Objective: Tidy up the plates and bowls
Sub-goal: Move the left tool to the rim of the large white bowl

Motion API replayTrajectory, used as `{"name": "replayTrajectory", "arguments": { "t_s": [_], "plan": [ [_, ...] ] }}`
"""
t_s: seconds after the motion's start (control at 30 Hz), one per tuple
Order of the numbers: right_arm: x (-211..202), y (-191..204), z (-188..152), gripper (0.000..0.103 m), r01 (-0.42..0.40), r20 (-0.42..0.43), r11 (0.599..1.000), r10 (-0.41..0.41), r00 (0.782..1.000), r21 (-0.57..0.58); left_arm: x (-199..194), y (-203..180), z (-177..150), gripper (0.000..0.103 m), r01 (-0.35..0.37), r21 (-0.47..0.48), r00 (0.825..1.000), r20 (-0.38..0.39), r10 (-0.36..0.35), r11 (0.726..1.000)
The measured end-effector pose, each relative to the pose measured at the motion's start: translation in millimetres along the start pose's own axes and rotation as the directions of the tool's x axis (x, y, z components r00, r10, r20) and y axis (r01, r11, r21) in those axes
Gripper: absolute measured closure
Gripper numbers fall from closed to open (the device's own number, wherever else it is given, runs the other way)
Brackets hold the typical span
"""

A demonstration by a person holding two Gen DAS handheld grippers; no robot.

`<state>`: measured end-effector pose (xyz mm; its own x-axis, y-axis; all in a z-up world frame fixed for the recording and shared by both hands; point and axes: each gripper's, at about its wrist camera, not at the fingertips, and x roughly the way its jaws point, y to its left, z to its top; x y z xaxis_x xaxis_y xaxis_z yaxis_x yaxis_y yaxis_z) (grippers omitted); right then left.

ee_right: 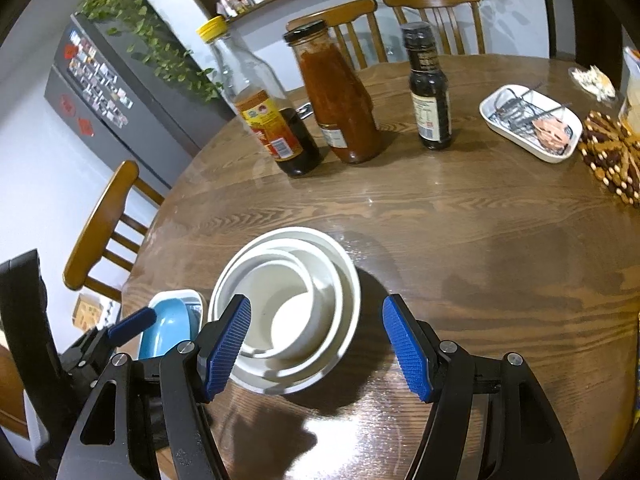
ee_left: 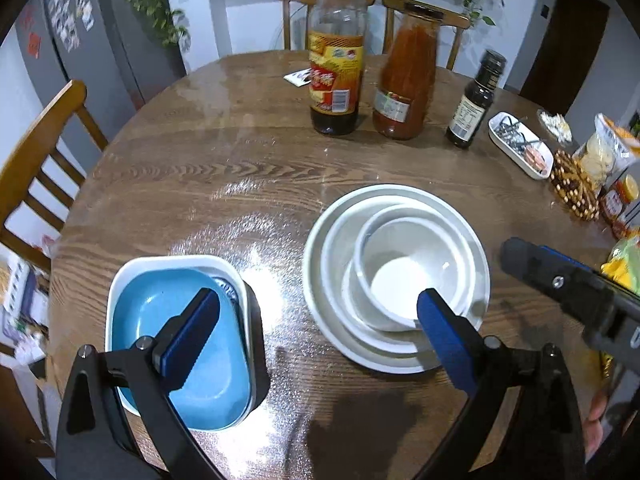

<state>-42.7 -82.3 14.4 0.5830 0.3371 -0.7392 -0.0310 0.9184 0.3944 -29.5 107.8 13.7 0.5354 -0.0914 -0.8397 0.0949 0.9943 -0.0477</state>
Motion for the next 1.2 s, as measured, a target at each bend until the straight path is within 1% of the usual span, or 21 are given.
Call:
{"name": "replayTrajectory", "arguments": {
  "t_s": [0.1,0.13,0.2,0.3,0.33,0.37,0.4,0.43,0.5,0.6,0.77,0.87,0.93,1.03,1.07,1.1,1.13,1.17,1.2],
  "plan": [
    [2,-12,1,0.034,0.012,-0.004,0.999,-0.011,1.0,0.036,3,19,3,0.004,0.019,-0.061,0.999,-0.024,-0.021,0.998],
    [3,-16,1,0.034,0.013,-0.006,0.999,-0.012,1.0,0.05,8,29,5,0.004,0.035,-0.092,0.998,-0.049,-0.039,0.995],
    [6,-24,1,0.034,0.016,-0.013,0.997,-0.015,1.0,0.081,16,41,7,0.008,0.049,-0.137,0.994,-0.091,-0.062,0.989],
    [10,-34,1,0.034,0.01,-0.021,0.993,-0.007,1.0,0.12,23,52,10,0.016,0.071,-0.188,0.988,-0.123,-0.095,0.98],
    [12,-37,1,0.034,0.017,-0.028,0.992,-0.014,1.0,0.126,26,54,11,0.017,0.071,-0.193,0.986,-0.133,-0.098,0.979],
    [14,-39,2,0.034,0.024,-0.035,0.991,-0.019,0.999,0.13,29,55,12,0.021,0.06,-0.194,0.985,-0.146,-0.089,0.979],
    [16,-41,2,0.034,0.021,-0.042,0.991,-0.015,0.999,0.133,32,55,12,0.025,0.058,-0.193,0.984,-0.155,-0.089,0.979],
    [20,-43,2,0.034,0.011,-0.053,0.99,-0.003,0.999,0.138,36,55,13,0.026,0.061,-0.199,0.98,-0.172,-0.096,0.978],
    [26,-45,2,0.034,-0.012,-0.079,0.987,0.025,0.997,0.158,39,55,13,0.026,0.072,-0.207,0.975,-0.191,-0.113,0.976],
    [32,-48,1,0.034,-0.016,-0.093,0.985,0.033,0.995,0.173,42,54,15,0.026,0.069,-0.208,0.974,-0.197,-0.111,0.976],
    [34,-50,1,0.034,0.002,-0.109,0.985,0.018,0.994,0.172,48,50,17,0.026,0.053,-0.181,0.971,-0.219,-0.093,0.982],
    [38,-51,1,0.039,0.005,-0.132,0.986,0.017,0.991,0.165,51,50,17,0.028,0.046,-0.168,0.97,-0.229,-0.085,0.985],
    [45,-51,2,0.041,0.024,-0.157,0.988,-0.001,0.988,0.15,54,49,19,0.033,0.047,-0.156,0.968,-0.238,-0.083,0.987],
    [57,-47,3,0.043,0.038,-0.189,0.992,-0.015,0.982,0.119,57,39,25,0.042,0.044,-0.119,0.969,-0.235,-0.071,0.992],
    [61,-44,3,0.048,0.032,-0.194,0.994,-0.011,0.981,0.108,56,36,27,0.048,0.04,-0.102,0.971,-0.23,-0.063,0.994],
    [62,-44,3,0.051,0.026,-0.189,0.994,-0.006,0.982,0.104,55,33,28,0.058,0.04,-0.085,0.974,-0.221,-0.058,0.996],
    [63,-42,3,0.053,0.012,-0.185,0.995,0.007,0.983,0.102,54,31,29,0.062,0.043,-0.074,0.974,-0.22,-0.058,0.996],
    [64,-41,4,0.06,-0.005,-0.183,0.995,0.024,0.983,0.102,54,27,30,0.066,0.042,-0.057,0.974,-0.22,-0.053,0.998],
    [64,-40,5,0.066,-0.023,-0.181,0.995,0.041,0.983,0.102,53,25,31,0.067,0.033,-0.039,0.975,-0.217,-0.041,0.999]
  ]
}}
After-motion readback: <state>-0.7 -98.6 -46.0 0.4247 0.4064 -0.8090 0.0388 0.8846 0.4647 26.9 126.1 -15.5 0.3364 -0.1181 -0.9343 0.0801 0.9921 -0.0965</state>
